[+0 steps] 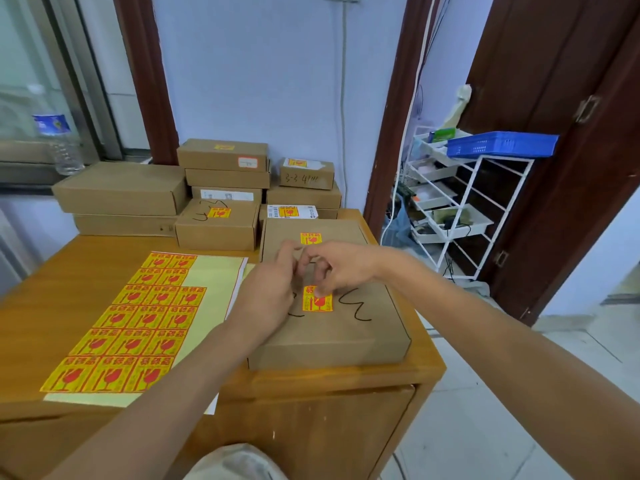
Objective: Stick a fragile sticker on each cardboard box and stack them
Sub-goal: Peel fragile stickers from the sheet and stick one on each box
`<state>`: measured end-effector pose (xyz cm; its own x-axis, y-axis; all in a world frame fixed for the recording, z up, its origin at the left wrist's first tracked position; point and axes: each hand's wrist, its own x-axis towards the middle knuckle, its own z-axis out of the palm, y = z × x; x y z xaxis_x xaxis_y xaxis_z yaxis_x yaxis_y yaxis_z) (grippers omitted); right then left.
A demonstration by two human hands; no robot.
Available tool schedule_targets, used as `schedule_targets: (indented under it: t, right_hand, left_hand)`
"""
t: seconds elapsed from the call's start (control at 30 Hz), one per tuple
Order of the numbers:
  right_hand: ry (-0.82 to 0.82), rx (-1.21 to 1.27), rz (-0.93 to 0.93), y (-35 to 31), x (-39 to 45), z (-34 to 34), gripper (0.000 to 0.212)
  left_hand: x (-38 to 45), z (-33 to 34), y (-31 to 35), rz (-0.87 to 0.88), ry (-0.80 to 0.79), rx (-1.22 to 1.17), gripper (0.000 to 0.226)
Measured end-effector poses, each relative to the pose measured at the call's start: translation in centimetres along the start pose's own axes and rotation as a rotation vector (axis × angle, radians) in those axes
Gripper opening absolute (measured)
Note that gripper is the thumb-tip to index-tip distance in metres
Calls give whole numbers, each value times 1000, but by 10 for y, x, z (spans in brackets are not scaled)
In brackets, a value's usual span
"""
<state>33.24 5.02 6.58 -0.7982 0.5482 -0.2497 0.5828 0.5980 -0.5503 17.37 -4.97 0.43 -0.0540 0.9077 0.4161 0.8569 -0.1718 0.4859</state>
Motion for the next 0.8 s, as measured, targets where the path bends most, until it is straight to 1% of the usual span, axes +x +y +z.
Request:
schedule_targets:
  t: [0.13, 0.27, 0.33, 0.53, 0.63, 0.7, 0.73, 0.8]
  right_hand:
    - [-29, -121, 26, -7, 4, -3, 41]
    - [-7, -184, 32, -12, 1, 0, 40]
    - [11, -198, 21, -13, 1, 1, 38]
    - [36, -184, 29, -13, -3, 3, 38]
    - [86, -255, 19, -14, -6, 4, 38]
    - [126, -237, 14, -11, -9, 8, 36]
    - [166, -225, 6, -8, -11, 11, 33]
    - [312, -252, -25, 5, -19, 22, 23]
  left_hand:
    - [-1, -2, 5, -21, 19, -11, 65]
    - [-3, -3, 6, -30, 60, 6, 41]
    - [-3, -3, 7, -33, 70, 29, 32]
    - [-5, -5, 9, -37, 61, 57, 33]
    - [-6, -6, 9, -21, 57, 58, 27]
    - [-6, -6, 8, -15, 50, 54, 24]
    - [-6, -5, 7, -13, 46, 53, 22]
    - [-7, -5, 4, 4, 46, 32, 20]
